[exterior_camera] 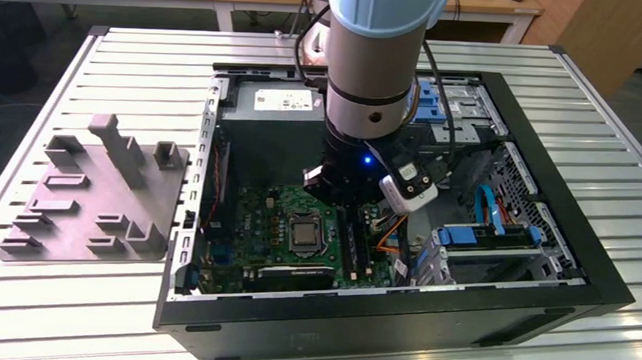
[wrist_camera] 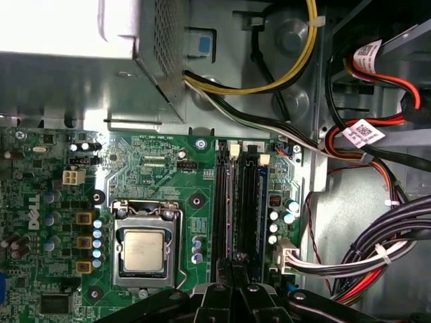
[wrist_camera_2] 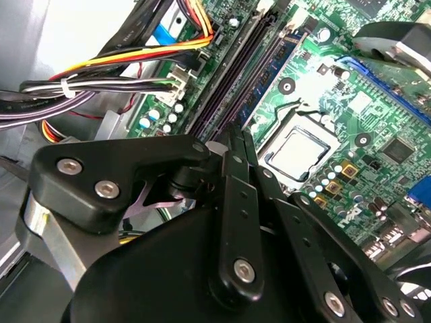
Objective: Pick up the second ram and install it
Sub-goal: 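Insert the second ram into the second slot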
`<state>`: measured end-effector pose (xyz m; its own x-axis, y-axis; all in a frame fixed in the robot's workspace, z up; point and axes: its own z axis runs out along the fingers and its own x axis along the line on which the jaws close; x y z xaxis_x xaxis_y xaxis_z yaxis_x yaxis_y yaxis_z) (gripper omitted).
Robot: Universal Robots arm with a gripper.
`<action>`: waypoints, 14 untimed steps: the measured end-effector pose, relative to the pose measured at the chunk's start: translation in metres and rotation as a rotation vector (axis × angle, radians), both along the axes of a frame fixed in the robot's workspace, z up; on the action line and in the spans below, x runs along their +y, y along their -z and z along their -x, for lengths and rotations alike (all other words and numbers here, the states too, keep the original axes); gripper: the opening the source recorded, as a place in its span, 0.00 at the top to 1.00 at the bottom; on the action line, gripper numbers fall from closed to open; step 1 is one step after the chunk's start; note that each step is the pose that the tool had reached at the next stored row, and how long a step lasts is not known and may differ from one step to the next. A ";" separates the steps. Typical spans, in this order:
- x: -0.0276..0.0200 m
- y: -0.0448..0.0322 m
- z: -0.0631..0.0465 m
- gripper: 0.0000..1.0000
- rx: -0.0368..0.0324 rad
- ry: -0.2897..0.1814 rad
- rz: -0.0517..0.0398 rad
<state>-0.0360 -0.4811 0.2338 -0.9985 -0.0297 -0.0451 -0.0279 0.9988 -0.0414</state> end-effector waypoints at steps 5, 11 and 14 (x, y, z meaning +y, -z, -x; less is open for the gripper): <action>0.0000 0.0016 0.001 0.89 -0.0003 0.000 -0.0003; 0.0000 0.0029 0.001 0.89 -0.0003 0.000 -0.0011; 0.0001 0.0029 0.001 0.89 -0.0003 0.000 -0.0011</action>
